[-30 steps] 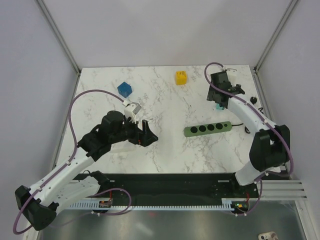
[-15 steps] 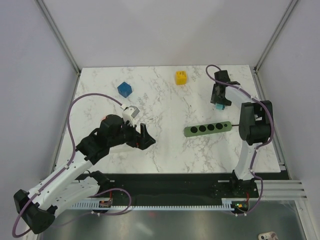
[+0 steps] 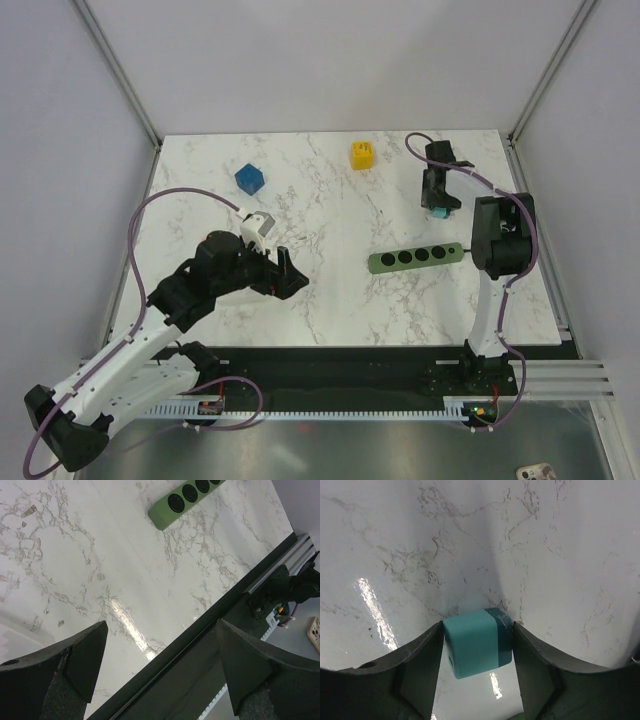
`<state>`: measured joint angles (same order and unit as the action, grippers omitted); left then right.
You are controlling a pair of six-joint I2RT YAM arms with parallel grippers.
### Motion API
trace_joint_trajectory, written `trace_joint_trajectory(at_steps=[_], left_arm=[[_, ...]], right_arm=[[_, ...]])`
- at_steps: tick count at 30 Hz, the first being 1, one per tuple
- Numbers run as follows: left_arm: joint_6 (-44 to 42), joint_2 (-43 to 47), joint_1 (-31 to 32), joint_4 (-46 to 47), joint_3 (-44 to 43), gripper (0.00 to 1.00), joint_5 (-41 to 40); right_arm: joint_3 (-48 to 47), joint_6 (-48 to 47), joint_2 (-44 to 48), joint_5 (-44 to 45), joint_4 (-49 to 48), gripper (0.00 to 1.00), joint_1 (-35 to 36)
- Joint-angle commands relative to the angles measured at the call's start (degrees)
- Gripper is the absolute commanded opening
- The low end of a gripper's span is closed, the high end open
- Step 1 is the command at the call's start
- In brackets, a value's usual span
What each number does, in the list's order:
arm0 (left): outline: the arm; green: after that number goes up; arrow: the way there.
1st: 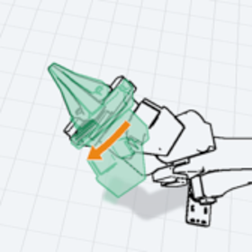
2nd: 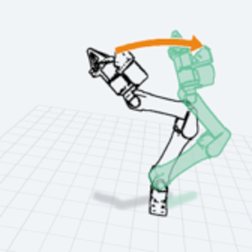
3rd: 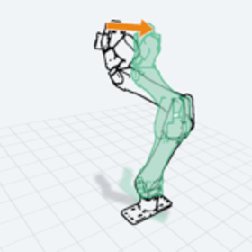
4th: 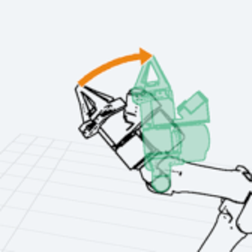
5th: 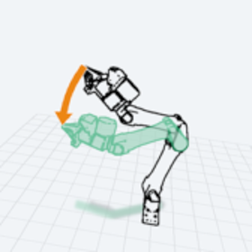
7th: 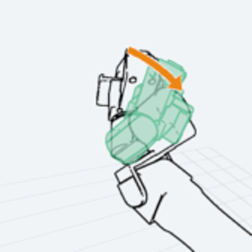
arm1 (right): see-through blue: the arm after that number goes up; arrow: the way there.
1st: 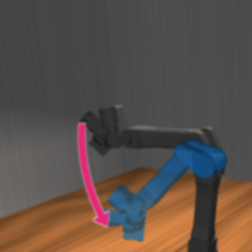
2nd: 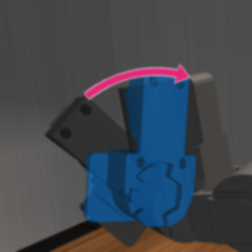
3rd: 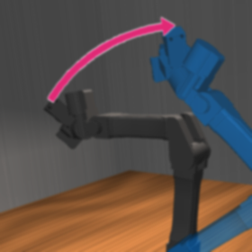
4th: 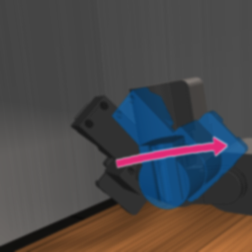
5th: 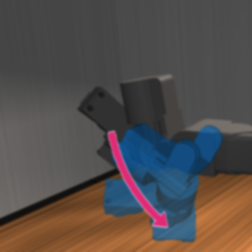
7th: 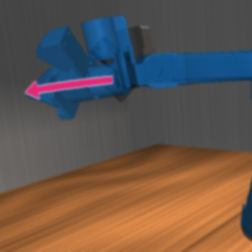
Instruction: Insert the plug
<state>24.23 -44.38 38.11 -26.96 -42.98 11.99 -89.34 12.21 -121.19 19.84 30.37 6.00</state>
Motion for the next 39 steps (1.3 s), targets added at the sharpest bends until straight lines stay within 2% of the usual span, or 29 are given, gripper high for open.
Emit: trace_joint_trajectory(at_steps=[1, 6, 7, 11, 17, 21, 23, 26, 27, 29, 30, 31, 34, 35, 39], left_arm=[[-2.52, 0.87, 0.04, 0.86, 0.09, 0.96, -1.70], [-2.26, 0.09, 0.04, 0.95, -0.44, 0.96, -1.53], [-2.17, 0.08, 0.04, 0.94, -0.52, 0.96, -1.44], [-0.24, -0.44, 0.04, 1.65, -0.35, 0.95, -0.65], [1.61, -1.23, 0.04, 2.26, -1.32, 0.95, 1.11], [-1.89, -2.29, 0.04, 2.79, -2.28, 0.95, 0.59], [-6.18, -2.99, 0.04, 3.84, -3.07, 0.94, 0.84], [-14.45, -1.51, 0.04, 13.13, 0.25, 0.93, 3.30], [-16.47, -0.80, 0.04, 20.91, 1.75, 0.92, 3.91], [-18.86, 0.69, 0.04, 29.03, 5.34, 0.92, 4.62], [-19.04, 0.87, 0.04, 32.20, 5.97, 0.93, 4.80], [-19.91, 0.70, 0.04, 38.85, 6.59, 0.93, 8.28], [-22.73, -2.10, 0.12, 46.80, 8.35, 0.92, 13.14], [-24.13, -3.33, 0.21, 49.96, 8.00, 0.90, 14.11], [-35.72, -8.43, 3.98, 55.25, 7.30, 0.87, 12.72]], right_arm=[[-2.42, -2.01, -0.81, -1.02, -1.10, 0.62, -0.11], [-0.75, -1.66, 2.17, -6.12, -1.01, 0.39, 0.67], [-0.14, -1.66, 3.75, -6.91, -1.10, 0.37, 1.20], [6.43, -0.52, 8.76, -10.16, -2.50, 0.34, 4.37], [16.03, 2.64, 19.74, -21.75, -7.59, 0.30, 9.11], [18.94, 5.54, 26.08, -28.52, -8.58, 0.30, 9.12], [18.76, 7.21, 29.15, -35.36, -8.83, 0.30, 9.12], [20.51, 12.12, 33.11, -48.80, -12.08, 0.30, 9.21], [21.13, 13.97, 33.99, -52.23, -13.22, 0.31, 9.29], [23.49, 19.50, 36.71, -60.13, -17.43, 0.31, 9.91], [24.38, 21.09, 37.77, -62.00, -19.02, 0.31, 10.26], [25.43, 22.67, 40.21, -63.24, -22.16, 0.30, 10.96], [29.83, 30.83, 44.44, -68.78, -28.67, 0.29, 12.01], [30.97, 35.56, 45.24, -70.36, -34.70, 0.29, 12.37], [35.98, 47.51, 48.14, -76.16, -49.06, 0.30, 14.21]])
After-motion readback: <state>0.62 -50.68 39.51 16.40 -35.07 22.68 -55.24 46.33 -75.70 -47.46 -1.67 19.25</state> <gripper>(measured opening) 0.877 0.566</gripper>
